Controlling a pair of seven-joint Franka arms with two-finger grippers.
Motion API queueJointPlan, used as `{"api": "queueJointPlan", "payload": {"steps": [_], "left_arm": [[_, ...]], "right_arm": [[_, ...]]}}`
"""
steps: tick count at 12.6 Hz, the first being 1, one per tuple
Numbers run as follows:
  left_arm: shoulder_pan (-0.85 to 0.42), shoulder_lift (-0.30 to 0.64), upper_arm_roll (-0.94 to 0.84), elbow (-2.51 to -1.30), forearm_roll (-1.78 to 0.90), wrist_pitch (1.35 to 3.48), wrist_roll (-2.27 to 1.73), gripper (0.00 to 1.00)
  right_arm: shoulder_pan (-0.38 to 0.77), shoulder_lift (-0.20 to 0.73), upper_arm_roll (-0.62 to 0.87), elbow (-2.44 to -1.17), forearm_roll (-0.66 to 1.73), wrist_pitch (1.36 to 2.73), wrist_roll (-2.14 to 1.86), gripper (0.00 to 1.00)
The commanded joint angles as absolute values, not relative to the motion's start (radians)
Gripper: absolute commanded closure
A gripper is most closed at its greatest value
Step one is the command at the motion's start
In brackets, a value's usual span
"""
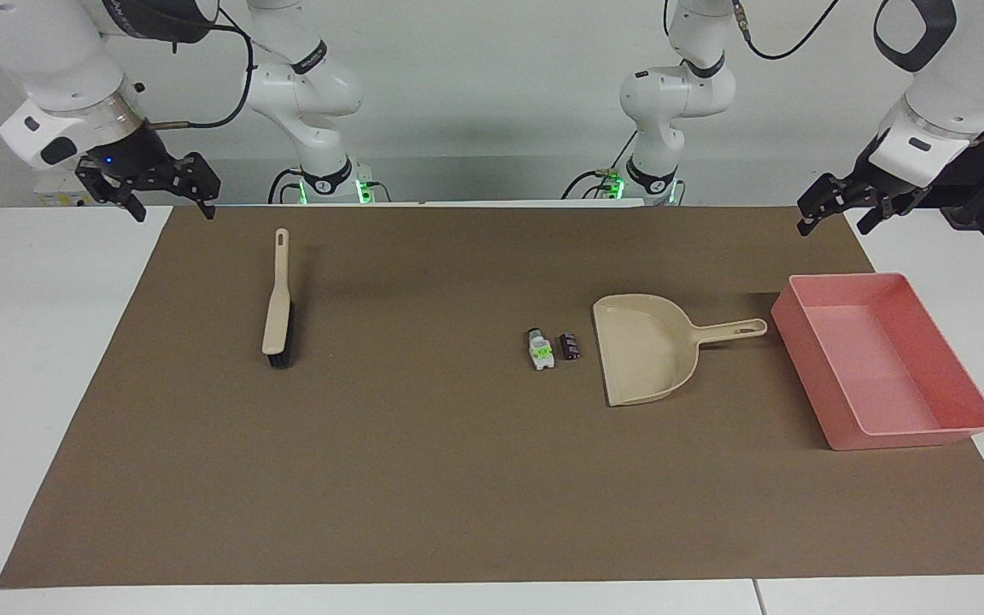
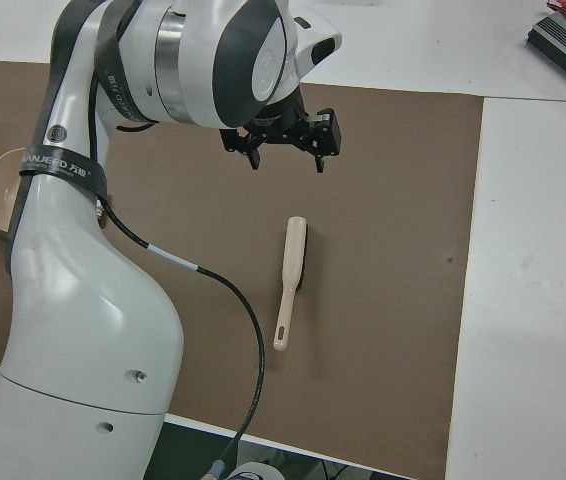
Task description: Clean e-waste and dump in bin
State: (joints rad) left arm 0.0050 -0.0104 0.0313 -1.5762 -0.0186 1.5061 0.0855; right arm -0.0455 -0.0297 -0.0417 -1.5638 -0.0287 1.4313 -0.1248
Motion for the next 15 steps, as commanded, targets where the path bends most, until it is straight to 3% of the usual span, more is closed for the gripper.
{"api": "queueJointPlan", "payload": {"steps": [1,5,9,15], "left_arm": [[-0.003,-0.028,0.031,-1.600,-0.009,1.525,0.081,0.00],[-0.005,-0.032,0.029,-1.623,-0.009,1.590,0.089,0.01],[-0.009,-0.080,0.026,-1.741,-0.011,1.744,0.390,0.02],[-0.046,-0.063,0.026,-1.798,-0.034,1.825,0.979,0.03]], "right_arm": [[-0.057,-0.060,-0.037,-1.601,-0.038,1.450,-0.115,0.01],[-0.060,-0.060,-0.049,-1.595,-0.031,1.445,-0.112,0.01],[-0.045,-0.064,-0.043,-1.603,-0.032,1.444,-0.120,0.01],[-0.052,-0.179,-0.043,-1.920,-0.029,1.613,-0.120,0.01]]}}
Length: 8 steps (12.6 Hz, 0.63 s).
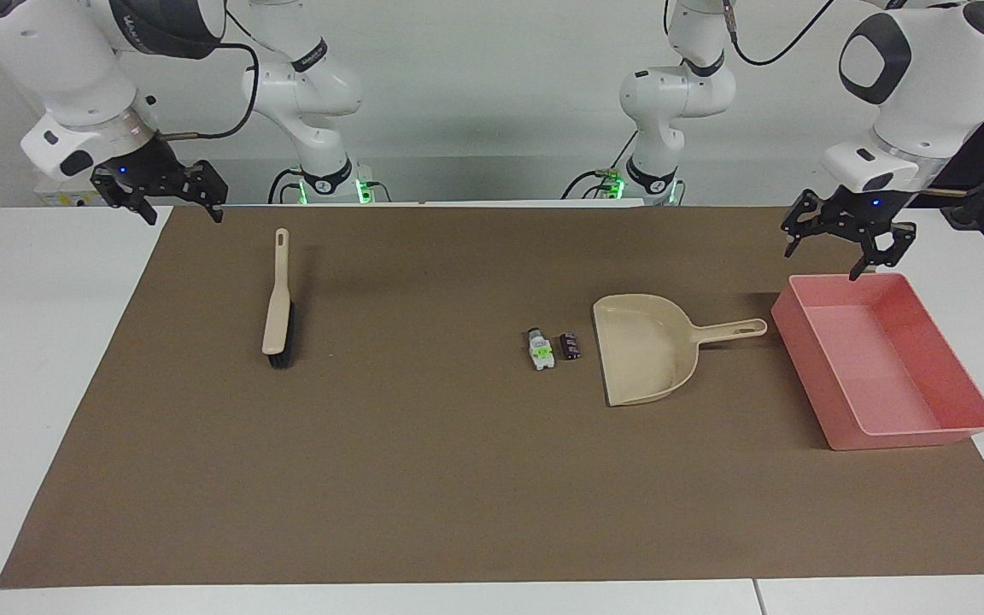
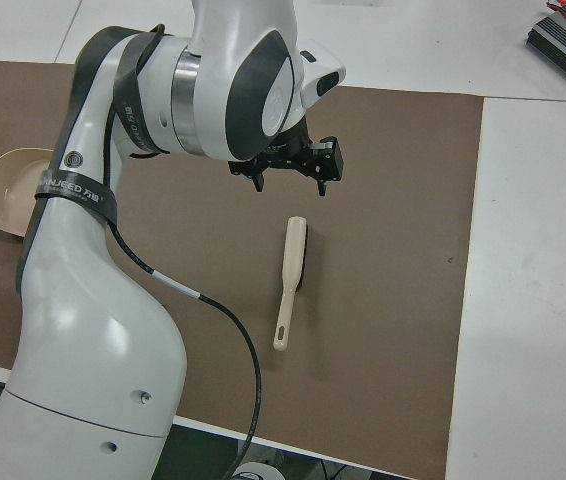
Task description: Clean e-waste and dump in bin
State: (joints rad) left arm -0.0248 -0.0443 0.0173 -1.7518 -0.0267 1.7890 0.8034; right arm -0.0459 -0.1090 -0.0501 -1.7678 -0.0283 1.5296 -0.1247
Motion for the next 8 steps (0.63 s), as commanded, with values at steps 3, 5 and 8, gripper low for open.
{"api": "queueJointPlan", "payload": {"steps": [3,5,8], "left_arm": [[-0.054,-0.023,0.026,-1.830,-0.034,1.845,1.275,0.02],[-0.078,0.008,0.028,-1.864,-0.032,1.856,1.322,0.02],[-0.097,-0.006,0.031,-1.998,-0.023,1.955,1.402,0.03]], "right_arm": [[-0.057,-0.181,-0.043,-2.081,-0.021,1.696,-0.120,0.01],[-0.045,-0.176,-0.043,-2.167,-0.020,1.771,-0.100,0.01],[-0.041,-0.155,-0.041,-2.246,-0.020,1.885,-0.086,0.01]]}}
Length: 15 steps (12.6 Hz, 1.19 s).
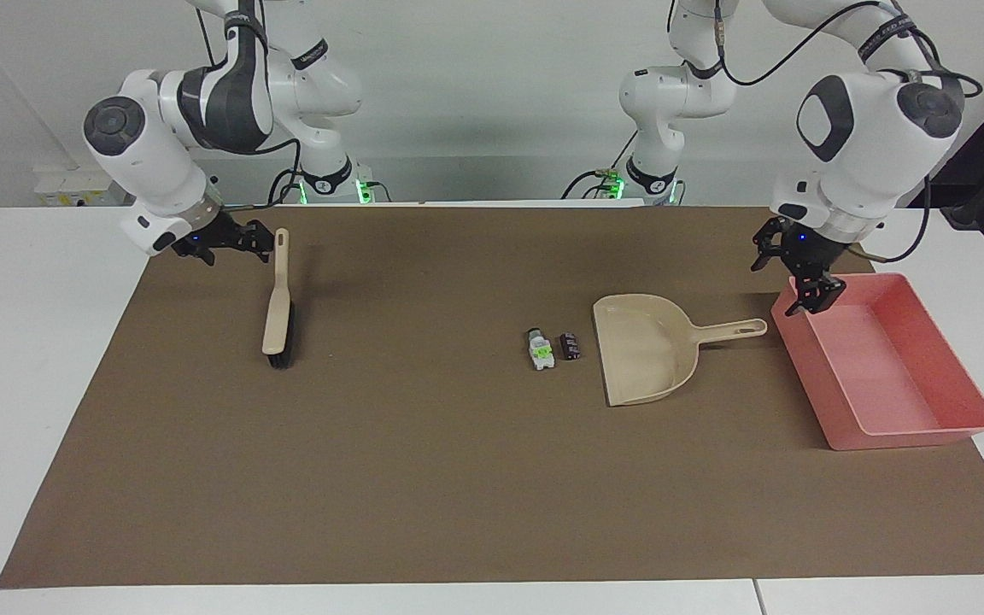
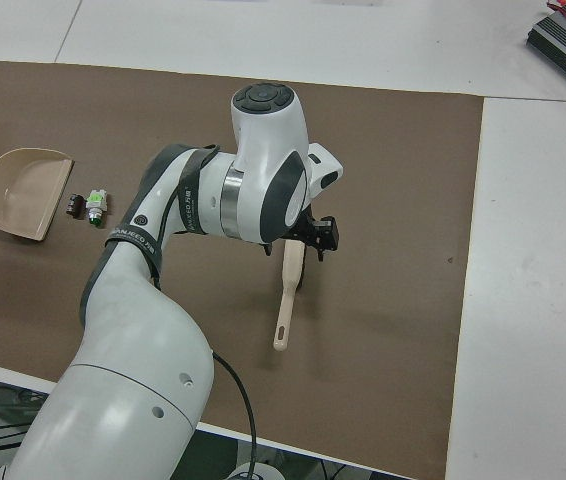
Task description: Clean e-waste and dump in bin
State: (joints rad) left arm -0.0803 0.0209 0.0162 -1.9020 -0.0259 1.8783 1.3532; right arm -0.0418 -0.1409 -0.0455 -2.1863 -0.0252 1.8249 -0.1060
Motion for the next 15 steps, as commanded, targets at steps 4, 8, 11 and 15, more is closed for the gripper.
{"api": "queueJointPlan", "payload": {"steps": [4,8,11,15], "left_arm": [[-0.137,-0.011,0.028,-2.123,-0.021,2.130,1.402,0.02],[-0.121,-0.005,0.026,-2.192,-0.021,2.218,1.417,0.02],[-0.112,-0.006,0.025,-2.266,-0.029,2.316,1.443,0.04],[-0.095,0.018,0.025,-2.275,-0.136,2.342,1.451,0.06]], "right_arm": [[-0.041,-0.161,-0.040,-2.348,-0.018,1.948,-0.083,0.01],[-0.002,-0.176,-0.040,-2.416,-0.018,1.960,-0.045,0.01],[-0.003,-0.181,-0.040,-2.471,-0.017,2.026,-0.043,0.01],[-0.009,-0.186,-0.041,-2.520,-0.017,2.094,-0.045,0.01]]}}
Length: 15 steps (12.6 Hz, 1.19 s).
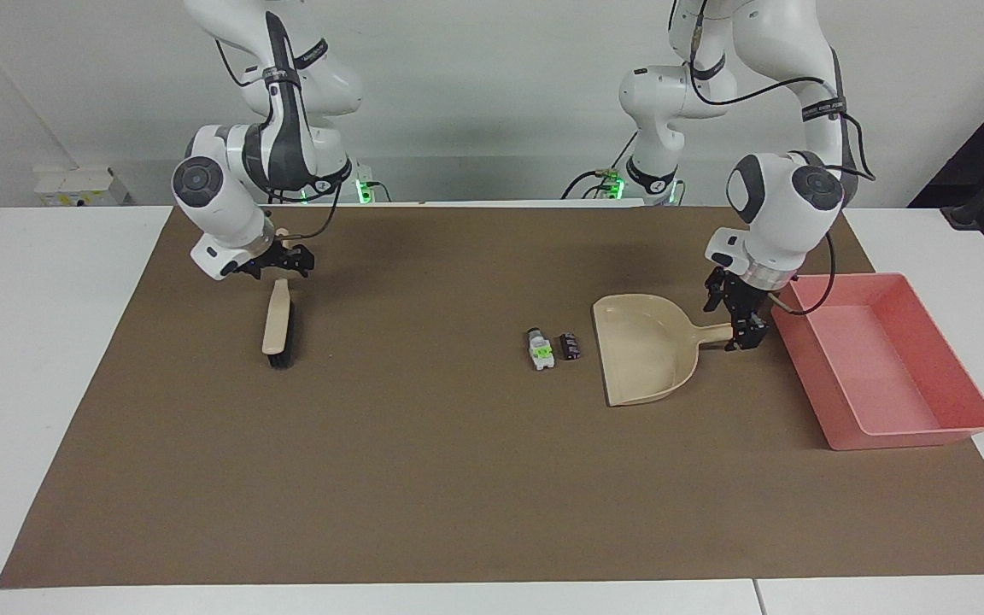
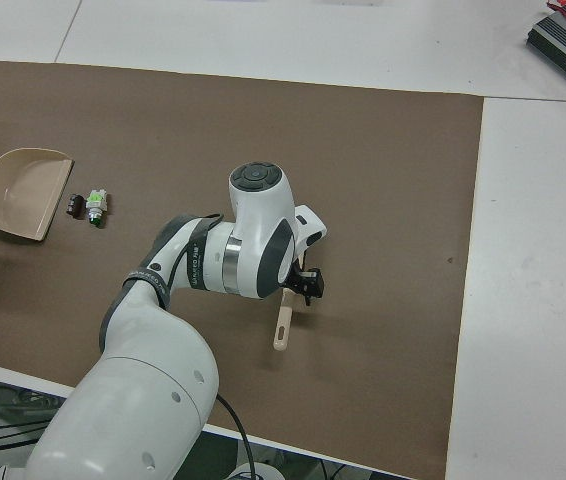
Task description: Clean e-waste and dump in bin
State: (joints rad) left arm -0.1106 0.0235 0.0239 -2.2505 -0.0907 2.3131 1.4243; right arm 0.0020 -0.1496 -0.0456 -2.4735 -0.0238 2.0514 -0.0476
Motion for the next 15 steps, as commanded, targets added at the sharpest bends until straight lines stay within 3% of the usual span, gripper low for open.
{"api": "queueJointPlan", "payload": {"steps": [1,4,9,11,13,15], "left_arm": [[-0.100,0.028,0.025,-2.273,-0.143,2.344,1.453,0.06],[-0.104,0.031,0.026,-2.270,-0.144,2.364,1.469,0.08],[-0.117,0.049,0.026,-2.270,-0.144,2.373,1.476,0.11],[-0.135,0.051,0.026,-2.267,-0.144,2.393,1.471,0.13],[-0.138,0.051,0.026,-2.267,-0.144,2.395,1.473,0.20],[-0.138,0.052,0.026,-2.267,-0.144,2.390,1.473,0.44]], "right_arm": [[-0.009,-0.186,-0.041,-2.525,-0.017,2.117,-0.052,0.03],[-0.014,-0.186,-0.041,-2.533,-0.017,2.109,-0.055,0.12],[-0.023,-0.187,-0.052,-2.526,-0.017,2.069,-0.098,0.14],[-0.038,-0.187,-0.051,-2.526,-0.017,2.065,-0.103,0.20],[-0.038,-0.186,-0.051,-2.523,-0.017,2.065,-0.101,0.30],[-0.034,-0.186,-0.051,-2.516,-0.017,2.062,-0.098,0.33]]}}
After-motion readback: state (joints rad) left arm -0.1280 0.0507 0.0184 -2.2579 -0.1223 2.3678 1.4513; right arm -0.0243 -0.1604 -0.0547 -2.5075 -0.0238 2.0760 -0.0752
